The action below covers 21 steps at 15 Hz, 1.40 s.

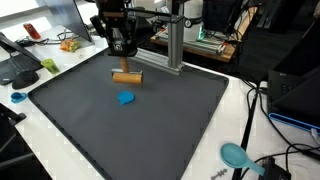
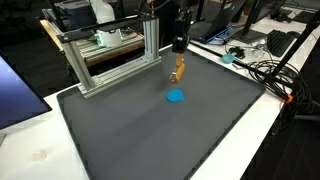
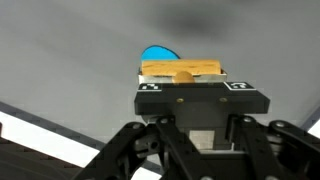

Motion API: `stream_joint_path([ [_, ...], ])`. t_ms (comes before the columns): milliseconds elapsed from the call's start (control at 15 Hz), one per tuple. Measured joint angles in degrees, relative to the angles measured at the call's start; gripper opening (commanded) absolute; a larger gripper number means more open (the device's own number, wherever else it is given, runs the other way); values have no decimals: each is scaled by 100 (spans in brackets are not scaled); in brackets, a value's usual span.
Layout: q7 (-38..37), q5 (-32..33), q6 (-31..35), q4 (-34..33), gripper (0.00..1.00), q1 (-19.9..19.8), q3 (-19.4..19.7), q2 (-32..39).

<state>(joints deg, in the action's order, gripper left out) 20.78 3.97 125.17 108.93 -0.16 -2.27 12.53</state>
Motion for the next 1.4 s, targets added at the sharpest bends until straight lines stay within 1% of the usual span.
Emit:
stream_joint_path([
  [67, -296, -2, 0, -8, 22, 0, 17, 36],
  [133, -609, 0, 1, -13, 47, 1, 38, 72],
  [267, -1108, 10, 53, -13, 47, 4, 85, 127],
  [400, -1251, 10, 77, -15, 47, 5, 104, 157],
  [467, -1269, 10, 77, -16, 22, 5, 105, 160],
  [667, -1290, -5, 59, -12, 22, 6, 104, 186],
  [800, -1448, -46, 123, -34, 22, -3, 116, 312],
  [1200, -1906, -113, 724, -174, 22, -72, 254, 831],
  [1400, -2050, -142, 897, -220, 22, -103, 303, 996],
])
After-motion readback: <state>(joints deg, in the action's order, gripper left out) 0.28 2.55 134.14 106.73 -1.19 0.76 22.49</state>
